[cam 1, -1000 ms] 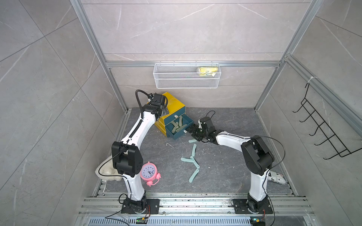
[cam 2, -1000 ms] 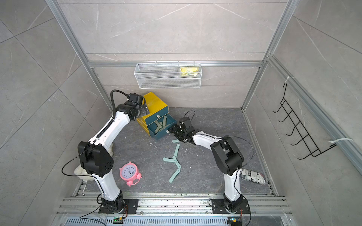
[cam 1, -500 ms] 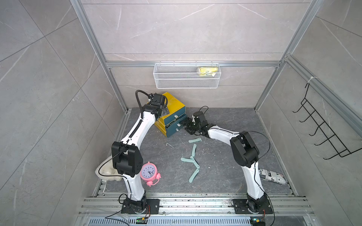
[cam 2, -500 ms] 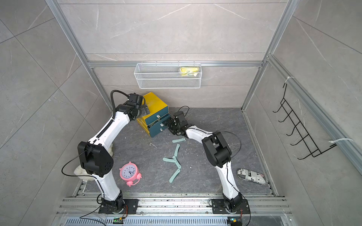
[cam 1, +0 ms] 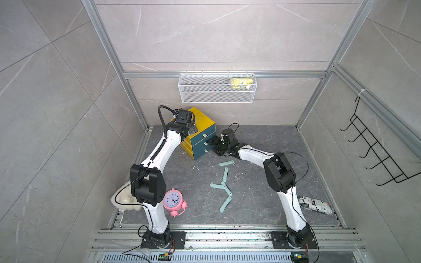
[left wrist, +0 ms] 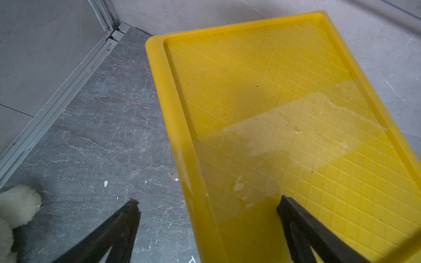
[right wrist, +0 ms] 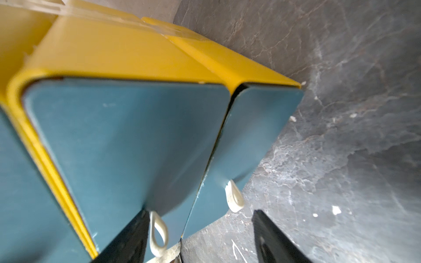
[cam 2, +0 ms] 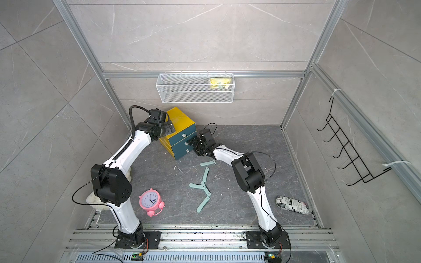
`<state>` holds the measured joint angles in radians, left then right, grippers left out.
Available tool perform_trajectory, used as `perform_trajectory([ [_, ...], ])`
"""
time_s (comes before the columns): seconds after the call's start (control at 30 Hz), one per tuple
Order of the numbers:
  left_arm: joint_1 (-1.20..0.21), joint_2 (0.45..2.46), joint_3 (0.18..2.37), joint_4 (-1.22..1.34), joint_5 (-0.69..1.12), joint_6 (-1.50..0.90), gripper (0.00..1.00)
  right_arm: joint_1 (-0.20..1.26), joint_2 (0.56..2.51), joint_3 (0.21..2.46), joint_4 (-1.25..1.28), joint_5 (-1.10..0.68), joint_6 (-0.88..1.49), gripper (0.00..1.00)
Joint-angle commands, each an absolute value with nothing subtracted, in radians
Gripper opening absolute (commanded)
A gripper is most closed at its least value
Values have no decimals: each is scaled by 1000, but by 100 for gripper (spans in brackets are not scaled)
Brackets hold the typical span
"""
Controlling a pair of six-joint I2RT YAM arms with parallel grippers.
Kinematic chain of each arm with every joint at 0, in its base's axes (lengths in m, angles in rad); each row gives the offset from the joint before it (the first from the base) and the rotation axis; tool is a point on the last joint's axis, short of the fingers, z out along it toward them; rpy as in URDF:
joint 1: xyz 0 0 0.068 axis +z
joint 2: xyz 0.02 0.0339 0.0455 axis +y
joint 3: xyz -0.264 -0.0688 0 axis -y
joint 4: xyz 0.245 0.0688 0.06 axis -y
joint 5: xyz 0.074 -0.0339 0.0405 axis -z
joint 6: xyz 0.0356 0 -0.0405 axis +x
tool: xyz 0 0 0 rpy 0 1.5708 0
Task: Place the fruit knives into the drawer by color
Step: Close the drawer in the storage box.
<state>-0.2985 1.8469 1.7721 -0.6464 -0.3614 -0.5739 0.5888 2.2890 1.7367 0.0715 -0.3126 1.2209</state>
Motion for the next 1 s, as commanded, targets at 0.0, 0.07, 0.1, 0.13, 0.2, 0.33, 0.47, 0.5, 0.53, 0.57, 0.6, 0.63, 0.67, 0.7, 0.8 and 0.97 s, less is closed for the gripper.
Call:
perform_trajectory([
  [0.0,-301,1868,1731,-726,-336,-566,98,598,2311,1768,70,-324,1231,73],
  [0.07,-301,1868,1730,-724,-334,-569,98,598,2291,1740,92,-327,1226,72],
  [0.1,-301,1868,1732,-724,-334,-569,98,598,2276,1715,111,-329,1229,71],
  [0.13,-301,1868,1734,-724,-334,-568,98,599,2256,1677,144,-328,1234,70],
  [0.2,-301,1868,1735,-724,-334,-566,98,600,2221,1603,206,-330,1245,63],
  [0.33,-301,1867,1735,-721,-333,-566,98,610,2199,1509,269,-336,1256,55],
  [0.47,-301,1866,1738,-719,-330,-563,98,612,2249,1522,288,-346,1272,48],
  [0.5,-301,1867,1738,-721,-330,-562,98,612,2262,1535,283,-348,1275,46],
  [0.53,-301,1867,1740,-721,-330,-563,98,612,2273,1549,277,-348,1275,44],
  [0.57,-301,1867,1740,-721,-328,-562,98,612,2283,1560,271,-346,1276,43],
  [0.6,-301,1869,1740,-722,-328,-562,98,612,2290,1568,270,-344,1279,42],
  [0.63,-301,1869,1743,-723,-327,-562,98,612,2302,1580,272,-344,1278,41],
  [0.67,-301,1868,1742,-723,-327,-563,98,612,2312,1593,265,-345,1279,40],
  [0.7,-301,1868,1743,-723,-326,-563,98,612,2321,1602,260,-341,1280,40],
  [0.8,-301,1868,1743,-723,-327,-562,98,612,2344,1633,249,-341,1282,38],
  [0.97,-301,1869,1741,-721,-324,-560,98,612,2378,1675,236,-339,1283,35],
])
